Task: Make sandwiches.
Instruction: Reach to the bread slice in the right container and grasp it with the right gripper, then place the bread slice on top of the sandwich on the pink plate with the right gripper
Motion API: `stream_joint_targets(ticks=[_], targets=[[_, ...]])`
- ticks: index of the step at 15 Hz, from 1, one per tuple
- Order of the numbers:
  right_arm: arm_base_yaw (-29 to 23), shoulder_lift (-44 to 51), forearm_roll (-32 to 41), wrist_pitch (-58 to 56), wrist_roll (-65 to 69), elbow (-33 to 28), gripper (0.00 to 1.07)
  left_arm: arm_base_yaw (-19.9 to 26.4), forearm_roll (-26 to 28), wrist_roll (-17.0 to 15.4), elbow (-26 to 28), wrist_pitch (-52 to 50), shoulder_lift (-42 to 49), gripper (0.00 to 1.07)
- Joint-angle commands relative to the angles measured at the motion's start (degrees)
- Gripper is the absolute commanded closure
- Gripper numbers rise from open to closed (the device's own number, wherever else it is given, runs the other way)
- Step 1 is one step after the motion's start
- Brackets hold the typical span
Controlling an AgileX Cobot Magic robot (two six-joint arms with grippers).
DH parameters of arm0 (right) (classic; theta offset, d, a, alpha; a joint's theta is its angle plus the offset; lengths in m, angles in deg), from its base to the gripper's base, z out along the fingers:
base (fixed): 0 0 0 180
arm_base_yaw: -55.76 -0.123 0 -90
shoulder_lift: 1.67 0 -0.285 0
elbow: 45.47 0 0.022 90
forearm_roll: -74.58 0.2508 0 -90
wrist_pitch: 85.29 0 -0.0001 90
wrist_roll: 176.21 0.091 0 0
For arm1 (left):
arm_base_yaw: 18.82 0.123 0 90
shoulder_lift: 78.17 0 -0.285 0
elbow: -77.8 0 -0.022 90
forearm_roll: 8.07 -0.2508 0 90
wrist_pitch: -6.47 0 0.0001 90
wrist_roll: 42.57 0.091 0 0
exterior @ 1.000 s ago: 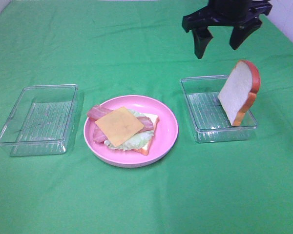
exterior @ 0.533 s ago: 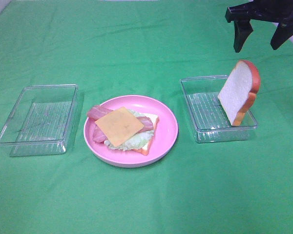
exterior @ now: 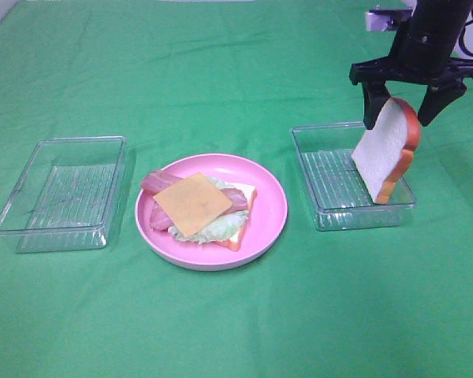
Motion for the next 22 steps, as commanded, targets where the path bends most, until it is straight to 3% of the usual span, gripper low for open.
stream_joint_targets(ticks=[1, 4, 8, 10, 13, 19, 20, 22], targets=[[0.2, -2.1, -1.7, -3.8, -0.9, -0.2, 0.35, 0.1, 0.3, 0.1, -0.3, -0.6, 0.5, 0.37], [0.2, -2.1, -1.7, -4.1, -0.9, -0.2, 0.74, 0.1, 0.3, 0.1, -0.3, -0.6, 0.5, 0.37], [0.2, -1.3, -1.4, -4.1, -0.7, -0.2, 1.07, 0.1, 0.3, 0.1, -0.3, -0.6, 0.5, 0.37], [0.2, 1.1, -1.1, -4.0, -0.7, -0.1, 1.07, 0.1, 0.3, 0.1, -0.3, -0.6, 0.5, 0.37], [0.2, 6.4, 6.6, -3.9, -3.2, -0.1, 1.07, 0.1, 0.3, 0.1, -0.3, -0.6, 0.5, 0.37], [0.1, 8.7, 30.8, -3.3, -13.6, -1.7, 1.07, 0.1, 0.3, 0.1, -0.3, -0.6, 0.5, 0.37], [0.0, 8.7, 40.6, -1.3, -17.2, -6.1, 1.07, 0.1, 0.3, 0.1, -0.3, -0.6, 0.5, 0.37], [-0.6, 8.7, 47.7, 0.6, -19.6, -10.7, 1.07, 0.1, 0.3, 0.1, -0.3, -0.6, 0.5, 0.37]])
